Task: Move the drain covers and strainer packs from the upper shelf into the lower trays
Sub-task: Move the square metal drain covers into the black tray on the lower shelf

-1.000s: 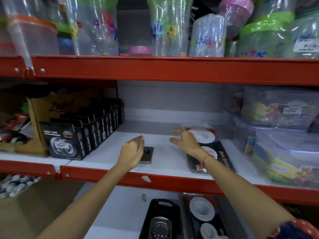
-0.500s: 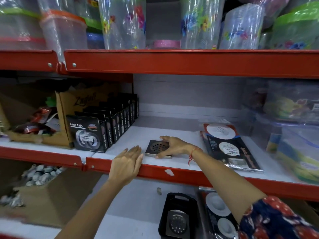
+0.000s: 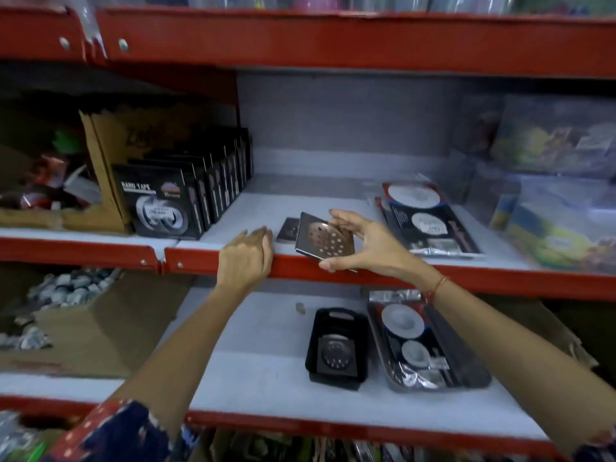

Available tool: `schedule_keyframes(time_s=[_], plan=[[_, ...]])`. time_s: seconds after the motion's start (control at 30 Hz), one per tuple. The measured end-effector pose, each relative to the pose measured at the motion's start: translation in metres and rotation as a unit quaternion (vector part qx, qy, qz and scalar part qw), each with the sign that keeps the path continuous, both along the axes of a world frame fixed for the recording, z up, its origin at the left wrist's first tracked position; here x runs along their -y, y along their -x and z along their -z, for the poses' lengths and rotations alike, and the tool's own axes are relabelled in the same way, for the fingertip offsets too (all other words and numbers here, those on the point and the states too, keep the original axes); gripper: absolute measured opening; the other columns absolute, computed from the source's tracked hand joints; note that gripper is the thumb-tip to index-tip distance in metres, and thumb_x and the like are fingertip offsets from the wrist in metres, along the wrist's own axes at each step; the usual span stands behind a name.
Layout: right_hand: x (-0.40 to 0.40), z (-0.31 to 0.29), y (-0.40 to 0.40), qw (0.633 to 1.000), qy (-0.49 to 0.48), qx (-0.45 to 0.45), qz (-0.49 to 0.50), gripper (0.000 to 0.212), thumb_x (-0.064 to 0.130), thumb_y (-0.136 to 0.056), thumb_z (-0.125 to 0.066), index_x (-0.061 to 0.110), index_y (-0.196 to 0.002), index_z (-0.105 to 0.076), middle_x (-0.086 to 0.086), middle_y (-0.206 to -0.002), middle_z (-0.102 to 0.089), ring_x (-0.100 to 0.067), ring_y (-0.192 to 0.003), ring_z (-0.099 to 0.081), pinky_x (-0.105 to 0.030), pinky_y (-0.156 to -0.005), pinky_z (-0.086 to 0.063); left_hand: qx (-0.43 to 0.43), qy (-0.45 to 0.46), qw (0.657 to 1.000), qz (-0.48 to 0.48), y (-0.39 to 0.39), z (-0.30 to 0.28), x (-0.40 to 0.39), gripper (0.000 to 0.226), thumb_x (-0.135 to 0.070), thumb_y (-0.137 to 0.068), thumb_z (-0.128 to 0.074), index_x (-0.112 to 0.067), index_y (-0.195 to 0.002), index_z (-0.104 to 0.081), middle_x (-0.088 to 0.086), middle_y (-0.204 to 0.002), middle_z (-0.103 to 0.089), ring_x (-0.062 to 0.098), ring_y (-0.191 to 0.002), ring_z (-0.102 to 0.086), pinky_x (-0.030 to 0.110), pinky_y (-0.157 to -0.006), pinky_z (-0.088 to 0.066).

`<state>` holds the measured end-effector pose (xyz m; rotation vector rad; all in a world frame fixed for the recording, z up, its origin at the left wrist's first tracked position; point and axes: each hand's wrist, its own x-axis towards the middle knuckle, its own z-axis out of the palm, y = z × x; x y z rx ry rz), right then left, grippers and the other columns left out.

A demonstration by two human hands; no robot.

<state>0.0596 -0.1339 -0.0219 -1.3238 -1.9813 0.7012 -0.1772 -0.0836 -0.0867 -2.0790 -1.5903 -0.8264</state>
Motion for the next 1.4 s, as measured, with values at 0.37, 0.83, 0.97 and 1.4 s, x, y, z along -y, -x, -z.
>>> schedule_keyframes(time_s=[0.37, 0.83, 0.97, 1.4], plan=[[0.074, 0.062, -0.002, 0.998, -0.008, 0.039, -0.04, 0.096, 0.046, -0.053, -0.088, 0.033, -0.138, -0.044, 0.021, -0.133, -0.049, 0.016, -0.121, -0.043, -0.012, -0.108, -0.031, 0.004, -0.043, 0.999, 0.011, -0.004, 0.004, 0.008, 0.044, -0.019, -0.095, -0.033, -0.004, -0.102, -0.074, 0.013, -0.109, -0.073, 0.027, -0.096, -0.072, 0.034, -0.095, -0.052], [-0.009, 0.204, -0.034, 0.96, 0.154, 0.233, 0.023, 0.116, 0.039, -0.057, -0.082, 0.028, -0.149, -0.012, -0.008, -0.135, -0.054, -0.026, -0.115, -0.057, -0.033, -0.092, -0.051, 0.054, -0.145, 0.988, 0.002, -0.006, 0.023, -0.014, 0.041, -0.015, -0.092, -0.036, -0.007, -0.1, -0.076, 0.008, -0.105, -0.075, 0.019, -0.096, -0.072, 0.034, -0.104, -0.047], [-0.018, 0.233, -0.035, 0.945, 0.186, 0.268, 0.012, 0.122, 0.038, -0.057, -0.082, 0.027, -0.151, -0.004, -0.012, -0.148, -0.038, -0.029, -0.136, -0.036, -0.039, -0.106, -0.041, 0.068, -0.202, 0.977, 0.024, -0.008, 0.031, -0.018, 0.04, -0.01, -0.089, -0.037, -0.006, -0.1, -0.075, 0.008, -0.104, -0.075, 0.018, -0.099, -0.071, 0.038, -0.105, -0.045], [-0.043, 0.256, -0.025, 0.929, 0.21, 0.3, -0.047, 0.115, 0.036, -0.062, -0.082, 0.022, -0.152, -0.011, -0.006, -0.155, -0.028, -0.027, -0.139, -0.033, -0.037, -0.111, -0.036, 0.079, -0.278, 0.955, 0.068, -0.003, 0.04, -0.034, 0.043, -0.007, -0.091, -0.033, -0.007, -0.103, -0.074, 0.008, -0.107, -0.074, 0.021, -0.105, -0.069, 0.045, -0.103, -0.046]])
